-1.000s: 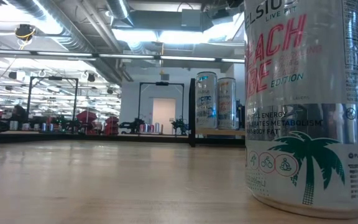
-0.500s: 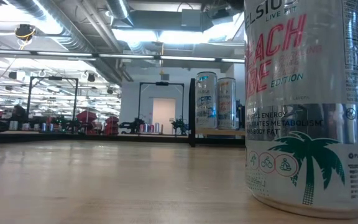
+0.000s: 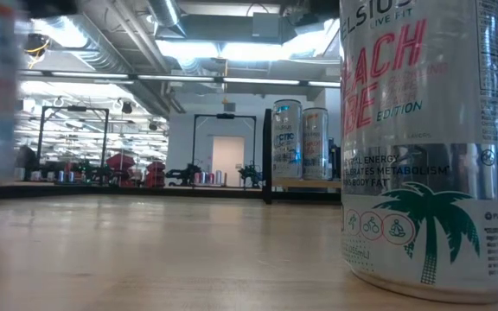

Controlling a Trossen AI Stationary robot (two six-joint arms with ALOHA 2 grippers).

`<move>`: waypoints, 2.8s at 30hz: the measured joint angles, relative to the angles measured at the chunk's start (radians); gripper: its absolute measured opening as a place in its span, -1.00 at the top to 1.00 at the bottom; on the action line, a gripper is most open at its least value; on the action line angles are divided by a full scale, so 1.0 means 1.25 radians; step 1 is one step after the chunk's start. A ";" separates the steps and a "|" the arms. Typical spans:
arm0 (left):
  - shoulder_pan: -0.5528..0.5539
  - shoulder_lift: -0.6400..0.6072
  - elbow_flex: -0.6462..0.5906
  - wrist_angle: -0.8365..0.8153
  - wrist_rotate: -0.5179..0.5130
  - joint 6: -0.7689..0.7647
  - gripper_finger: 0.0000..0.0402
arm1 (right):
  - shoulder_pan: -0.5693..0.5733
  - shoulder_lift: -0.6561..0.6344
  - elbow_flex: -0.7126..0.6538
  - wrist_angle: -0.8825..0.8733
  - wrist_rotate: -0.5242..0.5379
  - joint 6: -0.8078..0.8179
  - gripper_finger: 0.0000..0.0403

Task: Place canned beverage on shelf
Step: Put the white-yellow soda can aligned with the other white-yellow soda can on the shelf

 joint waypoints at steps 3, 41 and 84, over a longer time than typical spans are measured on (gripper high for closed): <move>0.092 0.005 0.024 0.003 0.026 0.109 -0.04 | -0.003 0.000 -0.001 -0.004 0.011 0.000 -0.65; 0.276 0.384 0.330 0.050 0.092 0.799 -0.42 | -0.002 0.004 -0.001 -0.061 -0.058 -0.068 -0.65; 0.049 -0.060 -0.453 0.875 -0.388 0.108 -0.45 | -0.277 0.136 0.049 0.055 -0.072 -0.122 -0.65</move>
